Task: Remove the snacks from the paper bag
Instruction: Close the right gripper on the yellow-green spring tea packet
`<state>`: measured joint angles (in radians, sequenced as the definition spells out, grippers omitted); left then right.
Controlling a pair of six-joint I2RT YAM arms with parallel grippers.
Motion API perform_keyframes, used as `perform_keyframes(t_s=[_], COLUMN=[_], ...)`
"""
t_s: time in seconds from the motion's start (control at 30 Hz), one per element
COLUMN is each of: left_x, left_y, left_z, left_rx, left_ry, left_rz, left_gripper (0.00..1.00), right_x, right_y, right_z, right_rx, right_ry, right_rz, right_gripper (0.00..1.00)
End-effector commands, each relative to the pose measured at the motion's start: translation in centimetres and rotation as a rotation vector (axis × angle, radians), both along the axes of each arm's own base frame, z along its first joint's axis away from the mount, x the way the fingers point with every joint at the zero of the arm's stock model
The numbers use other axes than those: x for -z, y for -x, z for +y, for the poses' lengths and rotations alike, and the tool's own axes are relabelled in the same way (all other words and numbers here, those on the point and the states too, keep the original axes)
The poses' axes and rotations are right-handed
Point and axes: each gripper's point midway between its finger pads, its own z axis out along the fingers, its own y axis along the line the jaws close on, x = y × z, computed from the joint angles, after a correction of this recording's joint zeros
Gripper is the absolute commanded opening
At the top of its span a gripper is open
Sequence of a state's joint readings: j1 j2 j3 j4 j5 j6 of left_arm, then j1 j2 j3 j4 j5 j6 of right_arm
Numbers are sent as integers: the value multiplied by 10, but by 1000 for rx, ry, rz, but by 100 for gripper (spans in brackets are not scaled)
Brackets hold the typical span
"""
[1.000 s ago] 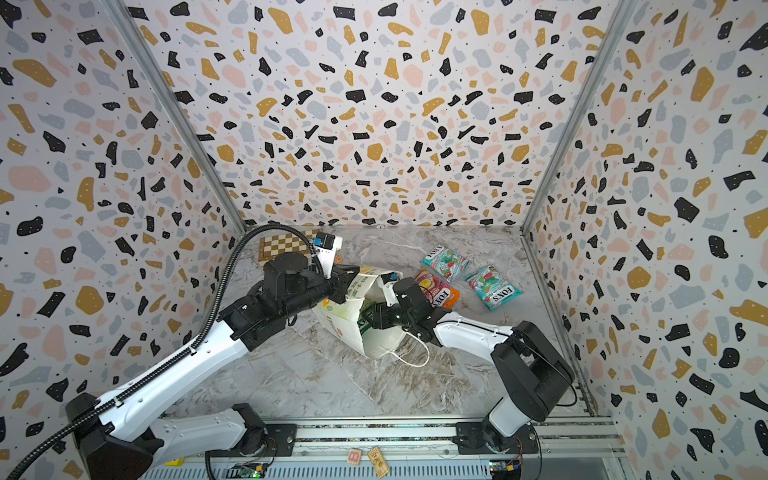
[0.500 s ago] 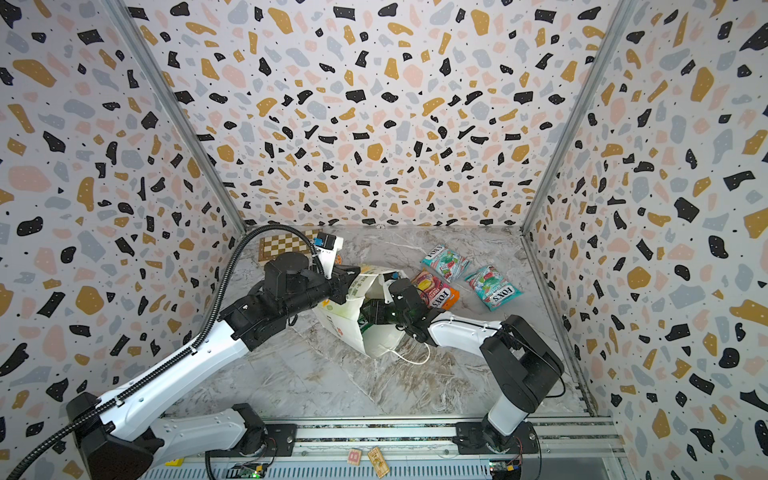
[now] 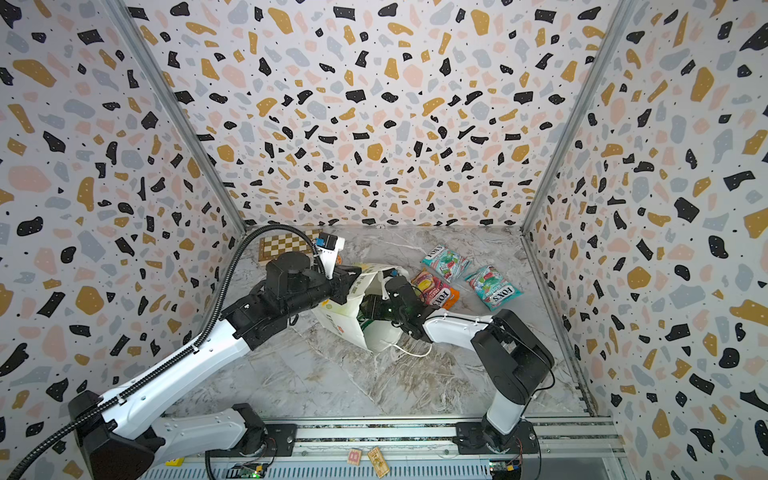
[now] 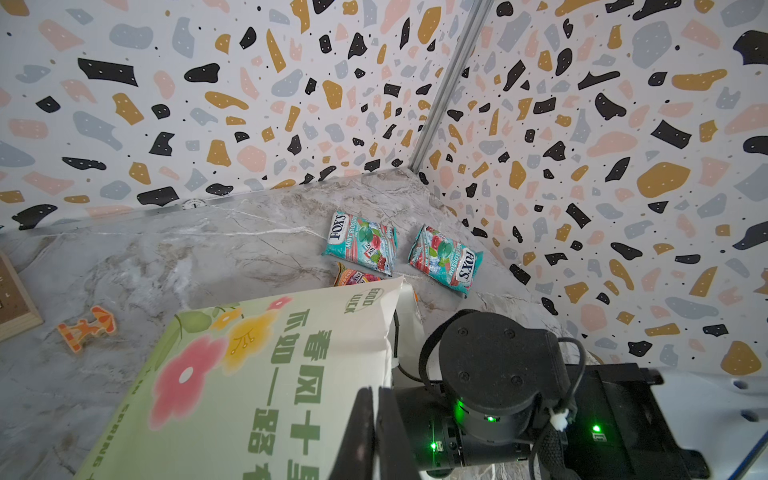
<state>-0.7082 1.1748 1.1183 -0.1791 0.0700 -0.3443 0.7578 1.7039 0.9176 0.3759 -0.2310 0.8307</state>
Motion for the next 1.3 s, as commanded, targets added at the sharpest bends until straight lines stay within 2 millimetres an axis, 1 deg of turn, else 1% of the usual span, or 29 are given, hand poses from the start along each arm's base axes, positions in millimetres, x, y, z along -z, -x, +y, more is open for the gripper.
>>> perform_keyframes(t_s=[0.0,0.13,0.23,0.33,0.37,0.47,0.57,0.63,0.67,0.7,0.93,1.1,1.27], left_x=[-12,-12,-13,-13,-13,-10,-10,-9,-8,-8,-3,-2,-1], left_y=[-1,0,0,1,1,1,1,0,0,-1,-6,-10,-13], left_z=[-5,-6,-6,-6,-6,-5,-3,-1,0,1,9,15,20], left_rx=[17,24,26,26,25,22,14,4,-3,-11,-62,-105,-139], left_ry=[35,36,38,38,38,34,32,28,26,23,7,2,-3], left_rz=[-42,-39,-41,-41,-41,-38,-40,-41,-40,-41,-38,-35,-33], left_gripper=[0,0,0,0,0,0,0,0,0,0,0,0,0], right_x=[-18,-19,-14,-10,-10,-9,-9,-13,-16,-17,-35,-46,-53], right_y=[-9,-10,-10,-10,-10,-9,-8,-6,-5,-5,3,13,21], right_z=[9,13,16,20,22,23,22,20,19,18,13,7,1], right_rx=[18,17,16,12,4,-3,-13,-17,-22,-24,-63,-86,-102], right_ry=[-68,-103,-121,-143,-155,-161,-153,-159,-161,-161,-140,-145,-137], right_rz=[-7,8,28,44,43,38,24,3,-9,-15,-83,-109,-124], right_gripper=[56,56,55,52,49,35,18,6,1,0,0,0,0])
